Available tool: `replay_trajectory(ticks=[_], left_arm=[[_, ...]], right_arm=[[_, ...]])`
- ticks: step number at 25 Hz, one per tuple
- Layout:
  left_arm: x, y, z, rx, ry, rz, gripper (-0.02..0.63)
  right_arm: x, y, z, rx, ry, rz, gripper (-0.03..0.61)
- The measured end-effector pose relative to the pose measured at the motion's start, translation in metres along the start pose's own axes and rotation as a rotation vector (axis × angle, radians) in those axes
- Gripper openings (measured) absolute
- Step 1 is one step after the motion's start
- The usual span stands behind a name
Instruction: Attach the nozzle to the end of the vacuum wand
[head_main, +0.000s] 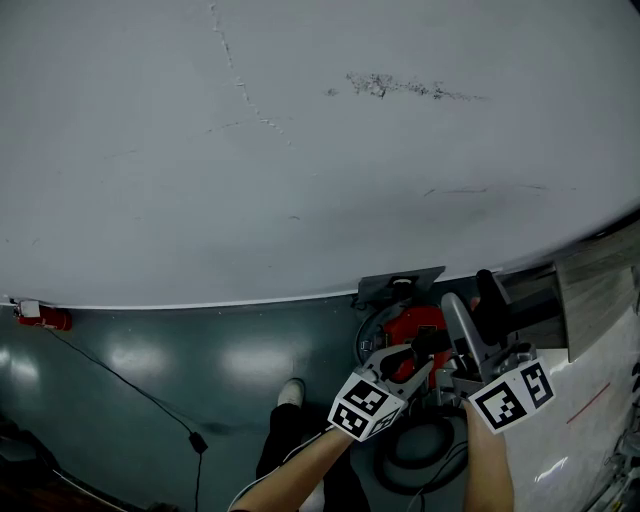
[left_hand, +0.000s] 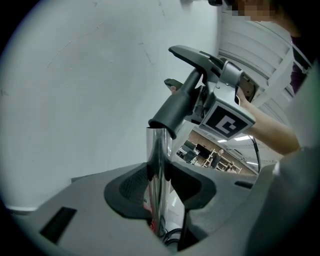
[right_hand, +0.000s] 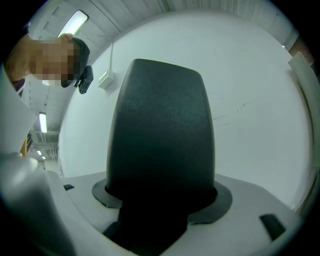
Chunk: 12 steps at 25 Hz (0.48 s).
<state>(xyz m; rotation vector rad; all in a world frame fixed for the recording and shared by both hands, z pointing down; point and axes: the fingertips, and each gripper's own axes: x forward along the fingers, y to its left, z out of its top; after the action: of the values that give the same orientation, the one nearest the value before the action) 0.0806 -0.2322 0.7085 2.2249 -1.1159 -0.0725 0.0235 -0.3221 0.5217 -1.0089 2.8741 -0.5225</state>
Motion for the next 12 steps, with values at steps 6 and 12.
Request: replay_trajectory(ticks=[6,12], left_arm=[[-0.001,0.002,0.000,0.019,0.016,0.010,0.143],[-0.001,0.002,0.001,0.038,0.023,0.022,0.143]], right_arm=[[0.018,0.023,-0.009,-0.112,0.080,0.058,0.328],[0.023,0.028,-0.013,-0.137,0.120,0.077,0.328]])
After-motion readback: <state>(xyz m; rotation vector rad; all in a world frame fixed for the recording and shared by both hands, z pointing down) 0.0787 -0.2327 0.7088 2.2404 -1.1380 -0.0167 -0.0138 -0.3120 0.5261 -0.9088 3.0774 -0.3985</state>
